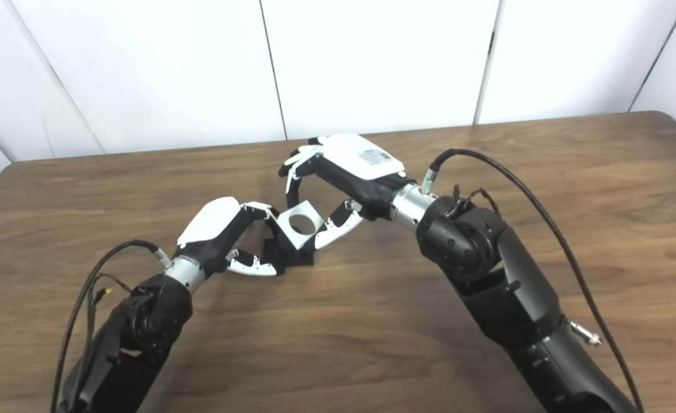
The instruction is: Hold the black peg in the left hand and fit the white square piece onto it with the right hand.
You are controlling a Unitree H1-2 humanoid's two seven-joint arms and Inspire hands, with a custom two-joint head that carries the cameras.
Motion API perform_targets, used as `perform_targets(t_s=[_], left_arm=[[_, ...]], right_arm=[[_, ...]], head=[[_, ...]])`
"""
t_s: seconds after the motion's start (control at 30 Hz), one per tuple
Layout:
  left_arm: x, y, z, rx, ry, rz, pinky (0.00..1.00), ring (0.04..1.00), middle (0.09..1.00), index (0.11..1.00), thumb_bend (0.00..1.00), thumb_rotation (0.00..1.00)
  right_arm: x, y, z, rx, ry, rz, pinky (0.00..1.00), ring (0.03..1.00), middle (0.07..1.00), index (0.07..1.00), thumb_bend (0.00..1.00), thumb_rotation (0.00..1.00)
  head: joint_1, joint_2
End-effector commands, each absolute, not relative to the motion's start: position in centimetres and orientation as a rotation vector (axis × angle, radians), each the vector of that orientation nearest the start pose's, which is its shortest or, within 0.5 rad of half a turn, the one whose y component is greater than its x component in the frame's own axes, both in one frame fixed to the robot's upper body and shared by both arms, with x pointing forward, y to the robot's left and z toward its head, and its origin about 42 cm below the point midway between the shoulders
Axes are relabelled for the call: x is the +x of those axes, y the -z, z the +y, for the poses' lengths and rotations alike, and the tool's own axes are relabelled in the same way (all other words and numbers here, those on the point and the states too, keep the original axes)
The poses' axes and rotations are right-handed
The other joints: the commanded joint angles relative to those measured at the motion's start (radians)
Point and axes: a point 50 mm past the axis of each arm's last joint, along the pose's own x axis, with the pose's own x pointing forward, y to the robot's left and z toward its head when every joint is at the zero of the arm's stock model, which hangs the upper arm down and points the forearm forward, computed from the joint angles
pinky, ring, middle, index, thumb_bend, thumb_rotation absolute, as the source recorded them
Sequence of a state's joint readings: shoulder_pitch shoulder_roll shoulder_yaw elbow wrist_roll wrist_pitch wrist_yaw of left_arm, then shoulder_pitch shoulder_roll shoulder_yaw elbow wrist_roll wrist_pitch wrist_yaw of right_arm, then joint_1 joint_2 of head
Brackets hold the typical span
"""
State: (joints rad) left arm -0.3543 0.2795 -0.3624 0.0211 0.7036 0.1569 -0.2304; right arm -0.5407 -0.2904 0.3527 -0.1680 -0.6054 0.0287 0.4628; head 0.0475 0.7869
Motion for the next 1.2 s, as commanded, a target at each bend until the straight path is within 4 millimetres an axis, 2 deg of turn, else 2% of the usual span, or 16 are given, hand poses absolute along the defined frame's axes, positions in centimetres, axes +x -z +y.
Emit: perform_targets(t_s=[0.0, 0.63, 1.17], left_arm=[[37.4, -16.9, 18.0, 1.111, 0.421, -0.145, 0.77, 0.820, 0.813, 0.488, 0.52, 0.08], [37.6, -17.1, 17.9, 1.116, 0.419, -0.143, 0.78, 0.831, 0.814, 0.487, 0.52, 0.08], [37.4, -17.3, 17.7, 1.114, 0.419, -0.144, 0.79, 0.829, 0.815, 0.488, 0.52, 0.08]], right_arm=[[38.9, -30.0, -13.6, -1.086, -0.586, -0.628, 0.97, 0.884, 0.793, 0.481, 0.52, 0.14], [40.4, -28.4, -12.5, -1.101, -0.599, -0.576, 0.96, 0.882, 0.796, 0.481, 0.52, 0.14], [40.3, -28.2, -11.6, -1.089, -0.615, -0.594, 0.93, 0.871, 0.795, 0.481, 0.52, 0.14]], head=[[0.000, 0.001], [0.012, 0.005], [0.026, 0.012]])
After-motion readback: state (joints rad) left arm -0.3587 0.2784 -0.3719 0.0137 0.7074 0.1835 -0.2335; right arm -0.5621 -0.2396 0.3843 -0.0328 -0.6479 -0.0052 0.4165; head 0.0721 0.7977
